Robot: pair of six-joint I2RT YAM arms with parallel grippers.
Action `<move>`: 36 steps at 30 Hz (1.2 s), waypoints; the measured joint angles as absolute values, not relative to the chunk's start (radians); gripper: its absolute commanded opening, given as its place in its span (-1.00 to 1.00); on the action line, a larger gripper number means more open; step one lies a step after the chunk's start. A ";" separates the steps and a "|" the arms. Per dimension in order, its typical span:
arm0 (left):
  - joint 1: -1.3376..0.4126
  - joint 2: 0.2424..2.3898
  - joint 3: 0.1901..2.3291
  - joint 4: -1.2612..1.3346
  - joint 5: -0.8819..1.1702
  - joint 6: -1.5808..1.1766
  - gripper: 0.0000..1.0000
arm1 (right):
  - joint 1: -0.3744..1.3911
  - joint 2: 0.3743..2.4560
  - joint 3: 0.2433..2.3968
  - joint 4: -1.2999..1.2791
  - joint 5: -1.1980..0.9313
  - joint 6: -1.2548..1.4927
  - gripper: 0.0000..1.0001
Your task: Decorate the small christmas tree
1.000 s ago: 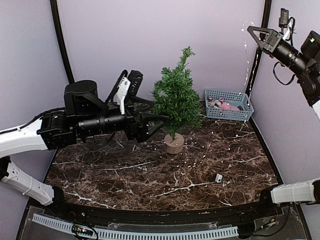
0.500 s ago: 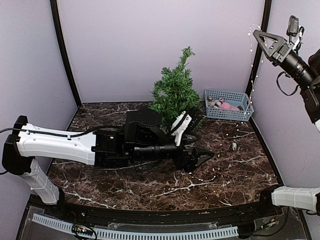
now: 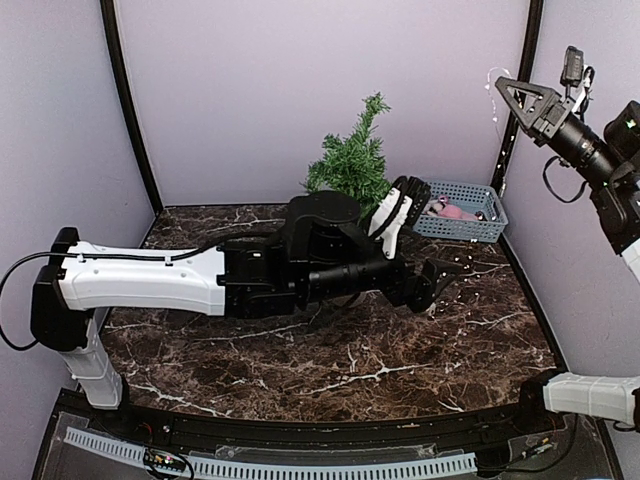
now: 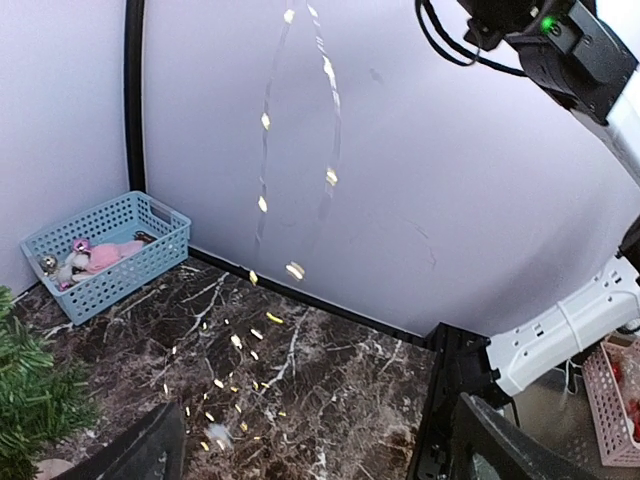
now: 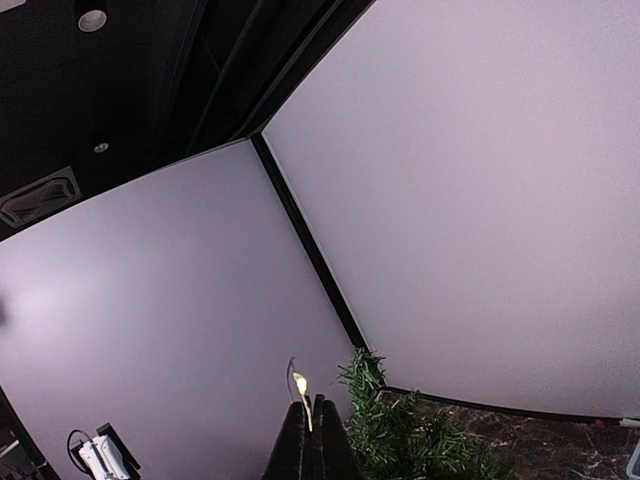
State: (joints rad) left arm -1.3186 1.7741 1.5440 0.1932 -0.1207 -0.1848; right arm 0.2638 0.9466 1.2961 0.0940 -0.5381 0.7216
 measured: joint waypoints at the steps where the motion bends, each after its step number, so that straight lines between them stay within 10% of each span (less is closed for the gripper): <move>1: -1.319 1.784 1.568 0.183 -0.137 -0.182 0.95 | 0.266 0.945 1.293 0.095 -0.538 0.723 -1.00; 23: -1.273 2.006 1.839 0.125 0.020 -0.147 0.82 | 0.305 0.945 1.292 0.128 -0.726 0.762 -1.00; 36: -1.267 2.079 1.909 0.110 -0.125 -0.125 0.35 | 0.322 0.949 1.298 0.128 -0.769 0.761 -1.00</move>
State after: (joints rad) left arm -1.2671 2.0789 1.9095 0.1097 -0.1253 -0.1246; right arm 0.3222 0.9485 1.2980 0.1280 -0.7689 0.7612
